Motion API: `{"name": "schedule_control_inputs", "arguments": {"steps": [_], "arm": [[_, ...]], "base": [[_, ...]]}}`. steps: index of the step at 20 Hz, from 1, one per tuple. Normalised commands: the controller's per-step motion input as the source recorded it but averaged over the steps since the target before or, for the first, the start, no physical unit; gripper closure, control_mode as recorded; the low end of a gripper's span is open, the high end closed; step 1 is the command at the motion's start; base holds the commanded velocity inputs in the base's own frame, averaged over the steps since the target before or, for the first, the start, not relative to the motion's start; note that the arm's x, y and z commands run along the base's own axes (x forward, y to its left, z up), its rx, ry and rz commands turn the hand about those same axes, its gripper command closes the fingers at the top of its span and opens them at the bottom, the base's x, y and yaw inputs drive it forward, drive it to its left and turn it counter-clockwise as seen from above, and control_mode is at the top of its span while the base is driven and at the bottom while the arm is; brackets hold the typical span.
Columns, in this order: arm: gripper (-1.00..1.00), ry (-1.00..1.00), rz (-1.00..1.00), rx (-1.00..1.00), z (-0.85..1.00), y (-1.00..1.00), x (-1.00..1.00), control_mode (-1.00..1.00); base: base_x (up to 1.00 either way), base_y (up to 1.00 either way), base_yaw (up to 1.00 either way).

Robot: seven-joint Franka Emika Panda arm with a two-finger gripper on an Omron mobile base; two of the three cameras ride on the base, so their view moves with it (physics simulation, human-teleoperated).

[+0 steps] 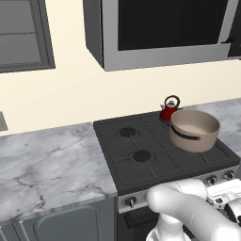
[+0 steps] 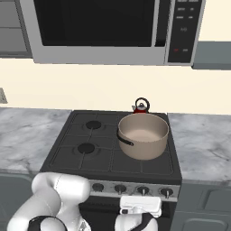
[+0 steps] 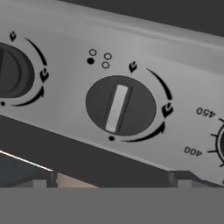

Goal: Pick the kettle from the cabinet and place it on a stove burner. Then pick the pot from the counter and place it on another stove burner. Finally, turn both burners on.

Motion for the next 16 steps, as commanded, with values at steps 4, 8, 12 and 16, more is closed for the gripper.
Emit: {"name": "schedule_control_inputs", "arguments": {"steps": [4,8,12,16], "arm": [[-1.00,-0.03,0.02,0.00,-0.17,-0.06,0.12,-1.00],[-1.00,-0.02,0.02,0.00,-0.21,-0.08,0.12,-1.00],[-1.00,-0.03,0.02,0.00,-0.22,-0.10,0.12,-1.00],[-1.00,-0.03,0.02,0.00,-0.20,-0.10,0.13,-1.00]], "base": [[0.00,0.00,0.00],[0.00,0.00,0.00],[0.00,0.00,0.00],[0.00,0.00,0.00]]}}
